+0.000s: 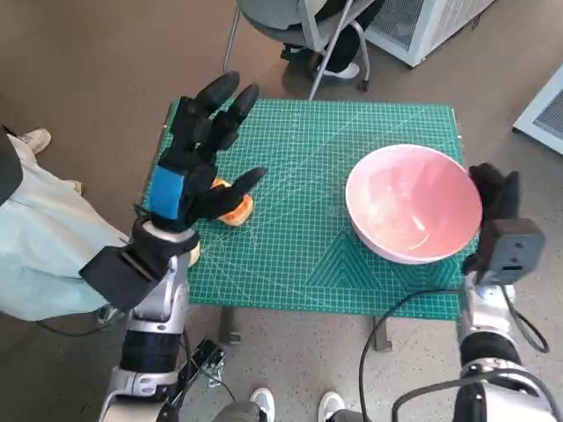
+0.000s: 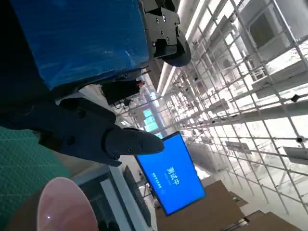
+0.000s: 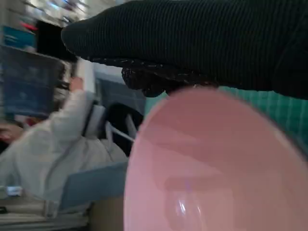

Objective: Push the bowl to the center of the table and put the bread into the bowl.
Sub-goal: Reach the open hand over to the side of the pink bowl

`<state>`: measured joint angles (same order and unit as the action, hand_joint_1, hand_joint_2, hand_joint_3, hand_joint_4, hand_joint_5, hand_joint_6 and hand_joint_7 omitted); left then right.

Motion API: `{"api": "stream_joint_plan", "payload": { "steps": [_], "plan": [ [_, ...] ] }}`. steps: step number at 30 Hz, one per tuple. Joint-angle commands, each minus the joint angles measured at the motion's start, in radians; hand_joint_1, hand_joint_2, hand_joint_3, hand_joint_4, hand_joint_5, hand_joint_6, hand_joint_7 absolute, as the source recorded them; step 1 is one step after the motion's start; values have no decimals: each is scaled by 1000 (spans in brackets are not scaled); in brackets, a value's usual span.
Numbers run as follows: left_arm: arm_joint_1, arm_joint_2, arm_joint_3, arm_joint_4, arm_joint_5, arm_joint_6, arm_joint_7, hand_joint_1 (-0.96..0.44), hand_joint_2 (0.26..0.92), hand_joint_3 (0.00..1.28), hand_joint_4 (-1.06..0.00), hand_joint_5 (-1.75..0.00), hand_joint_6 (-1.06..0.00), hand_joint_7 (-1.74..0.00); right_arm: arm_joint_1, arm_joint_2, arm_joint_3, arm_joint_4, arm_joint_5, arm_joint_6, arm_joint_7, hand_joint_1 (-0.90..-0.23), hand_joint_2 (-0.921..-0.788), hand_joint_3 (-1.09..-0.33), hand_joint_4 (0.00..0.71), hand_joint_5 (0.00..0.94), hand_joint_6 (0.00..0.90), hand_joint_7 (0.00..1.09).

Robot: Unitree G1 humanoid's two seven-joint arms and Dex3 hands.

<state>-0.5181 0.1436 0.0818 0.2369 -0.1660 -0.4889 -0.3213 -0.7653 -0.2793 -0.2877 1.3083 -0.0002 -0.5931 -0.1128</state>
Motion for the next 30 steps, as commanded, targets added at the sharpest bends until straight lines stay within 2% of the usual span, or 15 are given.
{"api": "stream_joint_plan", "payload": {
  "steps": [1, 2, 5, 7, 14, 17, 22, 30],
  "plan": [
    [26, 13, 6, -34, -1, 11, 5, -427, 921, 230, -326, -4, -70, -524, -17, 48, -29, 22, 39, 62, 20, -512, -921, -925, 276, 1, 122, 548],
    [29, 15, 7, -37, -2, 12, 5, -430, 921, 229, -327, -4, -77, -513, -21, 55, -41, 22, 52, 70, 31, -514, -921, -926, 262, 0, 121, 546],
    [40, 19, 11, -45, -3, 15, 8, -435, 921, 226, -331, -4, -99, -471, -41, 85, -102, 23, 123, 101, 77, -515, -921, -928, 237, 0, 122, 544],
    [48, 22, 13, -51, -1, 14, 10, -440, 921, 225, -333, -4, -108, -456, -53, 102, -131, 23, 156, 115, 90, -517, -921, -929, 231, 0, 124, 545],
    [70, 28, 18, -75, 7, 15, 20, -444, 921, 220, -337, -3, -141, -387, -89, 148, -187, 21, 217, 129, 103, -543, -921, -937, 232, 4, 125, 559],
    [77, 30, 21, -78, 13, 10, 26, -445, 921, 217, -338, -3, -156, -357, -106, 164, -201, 22, 231, 134, 105, -540, -921, -937, 234, 5, 128, 569],
    [83, 33, 23, -79, 21, 5, 36, -451, 921, 216, -339, -2, -167, -319, -132, 189, -211, 22, 239, 140, 103, -527, -921, -920, 235, 2, 91, 700],
    [93, 38, 23, -77, 25, -2, 46, -457, 921, 216, -340, -2, -172, -294, -168, 223, -191, 28, 215, 158, 63, -526, -921, -887, 233, 2, 91, 782]
  ]
}}
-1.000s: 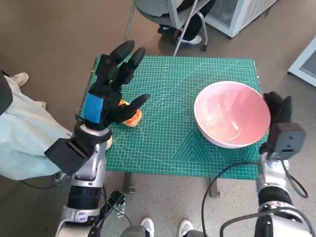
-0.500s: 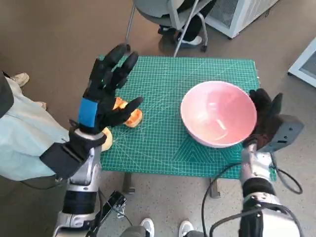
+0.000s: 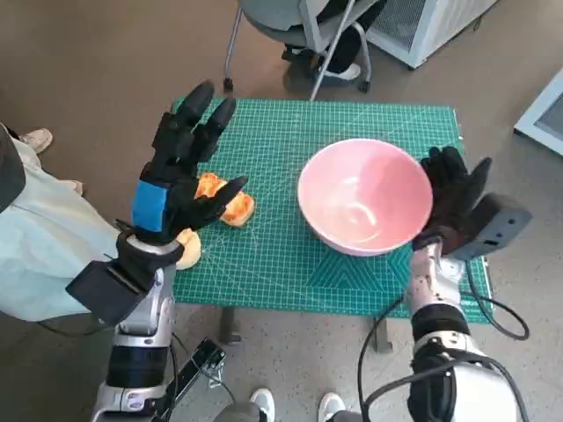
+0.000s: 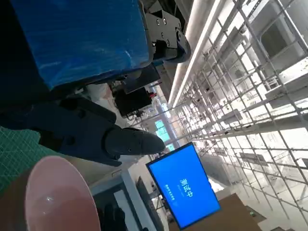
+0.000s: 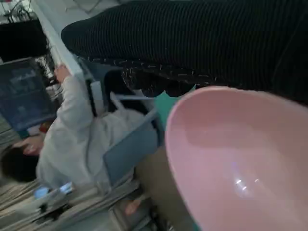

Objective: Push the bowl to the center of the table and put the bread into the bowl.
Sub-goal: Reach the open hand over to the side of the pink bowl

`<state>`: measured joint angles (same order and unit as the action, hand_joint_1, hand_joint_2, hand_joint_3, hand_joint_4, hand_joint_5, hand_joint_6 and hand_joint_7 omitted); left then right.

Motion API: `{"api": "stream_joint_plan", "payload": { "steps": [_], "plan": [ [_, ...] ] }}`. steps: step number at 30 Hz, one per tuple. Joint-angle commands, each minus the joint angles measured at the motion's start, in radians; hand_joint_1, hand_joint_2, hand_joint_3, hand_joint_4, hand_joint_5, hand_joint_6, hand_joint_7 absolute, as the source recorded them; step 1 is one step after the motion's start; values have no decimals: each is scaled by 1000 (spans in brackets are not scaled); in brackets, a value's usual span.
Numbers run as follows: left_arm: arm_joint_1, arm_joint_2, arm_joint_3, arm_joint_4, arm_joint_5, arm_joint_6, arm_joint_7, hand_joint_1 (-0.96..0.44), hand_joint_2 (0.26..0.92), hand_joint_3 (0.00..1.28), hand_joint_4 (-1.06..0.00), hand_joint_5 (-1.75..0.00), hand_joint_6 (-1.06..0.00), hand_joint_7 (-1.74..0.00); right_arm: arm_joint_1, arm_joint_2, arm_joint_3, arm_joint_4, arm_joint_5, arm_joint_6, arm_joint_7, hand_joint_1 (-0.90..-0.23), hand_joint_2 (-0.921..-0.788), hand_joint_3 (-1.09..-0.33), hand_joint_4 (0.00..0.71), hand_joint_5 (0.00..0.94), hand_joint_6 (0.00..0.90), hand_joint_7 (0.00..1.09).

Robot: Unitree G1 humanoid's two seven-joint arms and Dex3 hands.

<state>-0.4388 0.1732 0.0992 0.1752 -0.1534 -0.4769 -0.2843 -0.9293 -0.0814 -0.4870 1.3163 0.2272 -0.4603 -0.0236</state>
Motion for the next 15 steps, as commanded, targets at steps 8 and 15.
{"api": "stream_joint_plan", "payload": {
  "steps": [8, 15],
  "plan": [
    [21, 17, 9, -10, 13, -19, 12, -460, 921, 215, -340, -2, -177, -273, -21, 29, 10, 21, -7, 51, -17, -527, -921, -886, 244, 7, 109, 797],
    [20, 54, 25, 12, 12, -25, 2, -456, 921, 216, -340, -1, -200, -225, -23, -2, 25, 18, -25, 51, -16, -514, -921, -879, 251, 8, 108, 764]
  ]
}}
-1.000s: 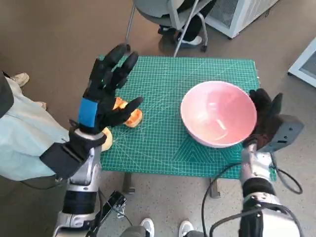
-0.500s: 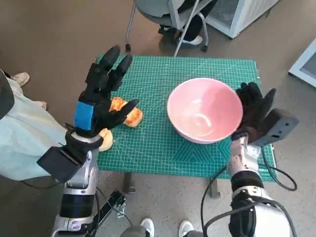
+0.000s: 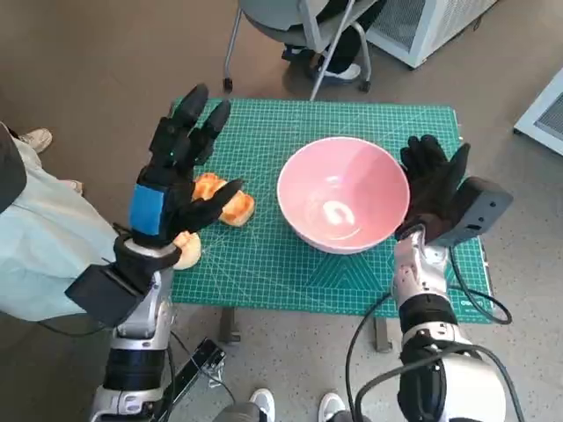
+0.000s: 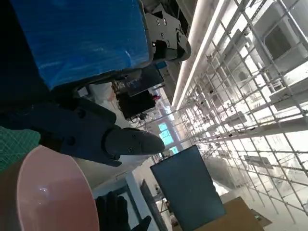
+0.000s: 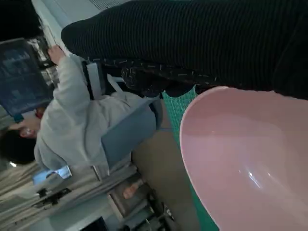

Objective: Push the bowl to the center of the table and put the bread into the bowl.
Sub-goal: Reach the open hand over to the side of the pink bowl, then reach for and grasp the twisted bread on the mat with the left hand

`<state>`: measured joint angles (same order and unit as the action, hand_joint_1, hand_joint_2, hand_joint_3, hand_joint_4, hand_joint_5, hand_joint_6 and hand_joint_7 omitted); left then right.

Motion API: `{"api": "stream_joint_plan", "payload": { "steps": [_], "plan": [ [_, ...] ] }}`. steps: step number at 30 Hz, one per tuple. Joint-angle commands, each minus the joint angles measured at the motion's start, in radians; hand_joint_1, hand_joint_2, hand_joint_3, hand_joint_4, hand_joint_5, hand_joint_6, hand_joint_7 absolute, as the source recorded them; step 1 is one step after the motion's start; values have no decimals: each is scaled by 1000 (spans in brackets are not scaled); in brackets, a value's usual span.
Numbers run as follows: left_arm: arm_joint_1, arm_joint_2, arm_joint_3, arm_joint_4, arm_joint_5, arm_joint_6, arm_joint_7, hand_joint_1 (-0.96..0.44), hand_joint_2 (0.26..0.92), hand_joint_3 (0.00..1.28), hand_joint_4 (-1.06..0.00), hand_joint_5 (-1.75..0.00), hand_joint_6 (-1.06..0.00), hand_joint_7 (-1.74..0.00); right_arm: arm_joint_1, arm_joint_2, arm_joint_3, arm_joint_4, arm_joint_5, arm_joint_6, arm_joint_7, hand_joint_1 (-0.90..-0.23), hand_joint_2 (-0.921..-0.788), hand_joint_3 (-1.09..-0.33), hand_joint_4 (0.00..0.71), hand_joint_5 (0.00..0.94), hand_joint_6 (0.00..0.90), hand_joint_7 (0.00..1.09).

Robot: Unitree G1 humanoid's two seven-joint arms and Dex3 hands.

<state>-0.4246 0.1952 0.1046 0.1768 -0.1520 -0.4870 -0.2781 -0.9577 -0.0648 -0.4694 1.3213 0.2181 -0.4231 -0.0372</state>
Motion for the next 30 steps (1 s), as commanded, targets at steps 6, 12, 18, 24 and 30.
{"api": "stream_joint_plan", "payload": {
  "steps": [6, 12, 18, 24, 30],
  "plan": [
    [-32, 123, 37, 81, 67, -14, -14, -446, 921, 214, -333, 0, -210, -197, -11, -45, 22, -1, -35, -36, 13, -507, -921, -882, 250, 3, 106, 713],
    [-109, 292, 14, 182, 254, 24, -4, -450, 921, 185, -316, -1, -214, -181, -35, -62, 75, -33, -80, -158, 32, -518, -921, -871, 258, 6, 102, 691],
    [-221, 390, -44, 329, 326, 27, -66, -430, 921, 107, -301, 0, -232, -165, -32, -64, 133, -97, -102, -351, 141, -545, -921, -834, 330, 34, 115, 675],
    [-328, 424, -110, 477, 350, 34, -152, -395, 904, 32, -281, 0, -261, -153, -10, -74, 187, -201, -67, -497, 357, -598, -921, -793, 351, 34, 129, 671],
    [-428, 435, -190, 615, 416, 33, -194, -319, 861, 5, -265, 0, -299, -150, 25, -77, 243, -329, -25, -578, 506, -629, -921, -787, 346, 21, 92, 738]
  ]
}}
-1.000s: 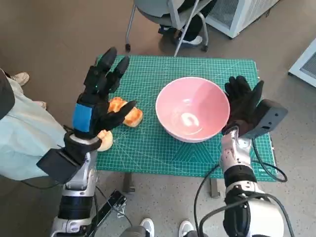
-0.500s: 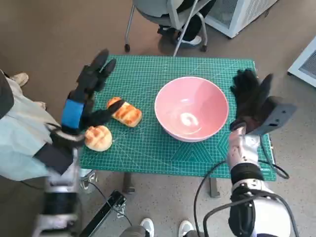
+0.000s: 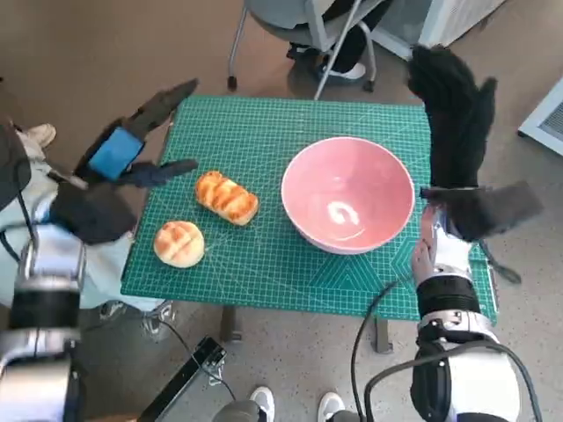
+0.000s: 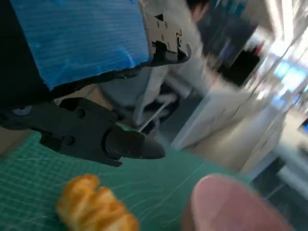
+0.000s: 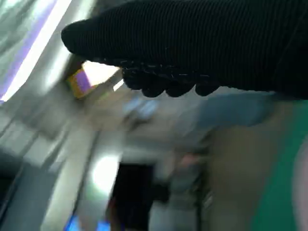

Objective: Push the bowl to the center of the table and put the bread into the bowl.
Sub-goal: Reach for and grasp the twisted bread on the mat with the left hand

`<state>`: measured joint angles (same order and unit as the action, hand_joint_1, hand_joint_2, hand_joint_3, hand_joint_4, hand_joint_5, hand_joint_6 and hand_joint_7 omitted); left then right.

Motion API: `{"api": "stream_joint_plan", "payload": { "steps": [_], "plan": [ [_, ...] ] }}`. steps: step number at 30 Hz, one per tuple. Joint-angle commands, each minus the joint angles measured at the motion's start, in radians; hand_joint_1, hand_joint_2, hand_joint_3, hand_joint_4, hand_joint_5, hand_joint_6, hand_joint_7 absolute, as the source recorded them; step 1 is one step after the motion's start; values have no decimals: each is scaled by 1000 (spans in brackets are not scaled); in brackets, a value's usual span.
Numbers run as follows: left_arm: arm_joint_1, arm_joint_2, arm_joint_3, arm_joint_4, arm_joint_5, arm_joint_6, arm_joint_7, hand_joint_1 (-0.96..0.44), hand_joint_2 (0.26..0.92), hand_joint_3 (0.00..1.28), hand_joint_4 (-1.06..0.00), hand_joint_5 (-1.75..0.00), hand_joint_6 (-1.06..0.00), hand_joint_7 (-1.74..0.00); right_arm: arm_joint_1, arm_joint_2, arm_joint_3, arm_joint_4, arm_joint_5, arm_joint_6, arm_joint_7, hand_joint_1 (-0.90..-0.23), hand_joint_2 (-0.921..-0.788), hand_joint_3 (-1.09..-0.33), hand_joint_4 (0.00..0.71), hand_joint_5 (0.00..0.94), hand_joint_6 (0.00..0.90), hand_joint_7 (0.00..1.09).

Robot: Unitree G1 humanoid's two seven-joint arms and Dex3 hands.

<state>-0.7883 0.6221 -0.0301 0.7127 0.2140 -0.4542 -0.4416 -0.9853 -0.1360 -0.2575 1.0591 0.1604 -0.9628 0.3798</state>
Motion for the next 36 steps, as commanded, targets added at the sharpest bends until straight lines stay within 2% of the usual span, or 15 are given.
{"api": "stream_joint_plan", "payload": {
  "steps": [1, 4, 8, 10, 16, 27, 36],
  "plan": [
    [-81, 7, -72, 102, 67, 3, -35, -312, 857, 4, -264, 0, -301, -149, 59, -3, 38, -91, 44, -43, 107, -631, -921, -787, 346, 20, 86, 751],
    [-122, 4, -112, 159, 106, 11, -45, -273, 834, 1, -255, 0, -308, -138, 81, 4, 57, -154, 67, -45, 140, -639, -921, -783, 346, 15, 55, 828],
    [-176, -12, -165, 238, 153, 36, -57, -214, 815, 0, -238, 0, -313, -120, 113, 2, 87, -232, 70, -49, 156, -641, -921, -776, 339, 8, 32, 873],
    [-201, -21, -196, 272, 184, 52, -56, -187, 810, 0, -229, -1, -316, -112, 126, -4, 100, -262, 65, -53, 160, -641, -921, -773, 333, 5, 18, 888],
    [-271, -55, -287, 372, 278, 75, -38, -122, 801, 0, -215, 0, -333, -92, 150, -19, 126, -318, 28, -66, 134, -651, -921, -780, 320, 1, 1, 898],
    [-349, -119, -447, 499, 448, 126, 43, -77, 796, 0, -215, -1, -358, -65, 171, -32, 145, -344, 18, -64, 118, -670, -921, -782, 319, 1, -1, 899],
    [-365, -173, -514, 557, 509, 166, 89, -85, 794, 0, -241, -9, -376, -52, 182, -37, 151, -348, -1, -66, 91, -659, -921, -783, 319, 1, -1, 899]
  ]
}}
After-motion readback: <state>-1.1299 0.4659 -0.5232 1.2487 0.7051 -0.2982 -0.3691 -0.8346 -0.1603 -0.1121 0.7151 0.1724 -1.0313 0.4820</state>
